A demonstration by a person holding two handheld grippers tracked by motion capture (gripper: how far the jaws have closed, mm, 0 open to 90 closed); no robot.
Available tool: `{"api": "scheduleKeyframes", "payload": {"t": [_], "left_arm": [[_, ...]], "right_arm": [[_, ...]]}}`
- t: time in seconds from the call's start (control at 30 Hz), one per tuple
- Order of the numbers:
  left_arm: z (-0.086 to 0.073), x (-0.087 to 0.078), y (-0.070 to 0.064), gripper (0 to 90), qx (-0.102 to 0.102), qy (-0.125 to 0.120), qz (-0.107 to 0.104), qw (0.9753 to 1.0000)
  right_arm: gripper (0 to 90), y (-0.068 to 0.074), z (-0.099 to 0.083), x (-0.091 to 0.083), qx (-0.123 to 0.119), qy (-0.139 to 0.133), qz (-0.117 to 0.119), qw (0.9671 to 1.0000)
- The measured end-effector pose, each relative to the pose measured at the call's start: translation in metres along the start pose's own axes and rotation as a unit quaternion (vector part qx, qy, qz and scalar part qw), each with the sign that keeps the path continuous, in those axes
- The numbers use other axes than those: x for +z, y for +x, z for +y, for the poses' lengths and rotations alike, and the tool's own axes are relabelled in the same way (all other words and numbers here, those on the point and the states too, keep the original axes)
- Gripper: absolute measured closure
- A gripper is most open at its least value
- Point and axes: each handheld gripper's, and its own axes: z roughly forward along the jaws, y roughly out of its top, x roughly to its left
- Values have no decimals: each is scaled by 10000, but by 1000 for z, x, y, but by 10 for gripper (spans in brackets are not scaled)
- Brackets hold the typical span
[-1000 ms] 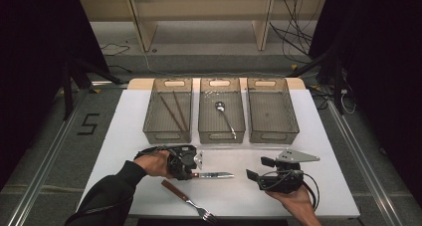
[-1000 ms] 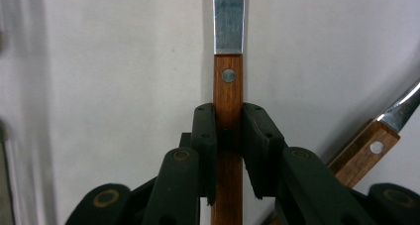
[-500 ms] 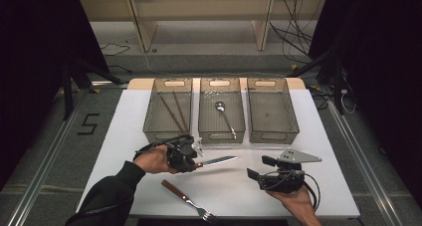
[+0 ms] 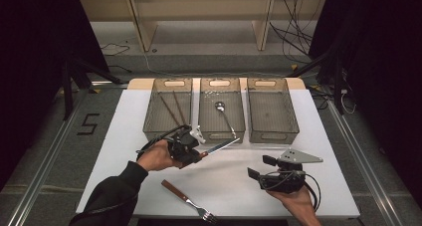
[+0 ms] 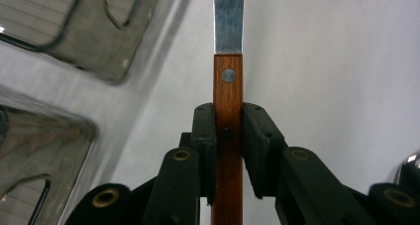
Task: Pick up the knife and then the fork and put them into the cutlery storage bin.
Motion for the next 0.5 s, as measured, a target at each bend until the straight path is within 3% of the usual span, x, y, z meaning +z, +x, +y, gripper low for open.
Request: {"api": "scheduleKeyframes", "payload": {"t": [0.27, 0.5], "left_arm": [[24, -4, 4, 762, -335, -426, 54, 9985], [56, -4, 6, 762, -423, -665, 48, 9969]], "right_arm": [[247, 2, 0, -1, -53, -111, -10, 9999], [239, 2, -1, -2, -65, -149, 10, 9999]]}}
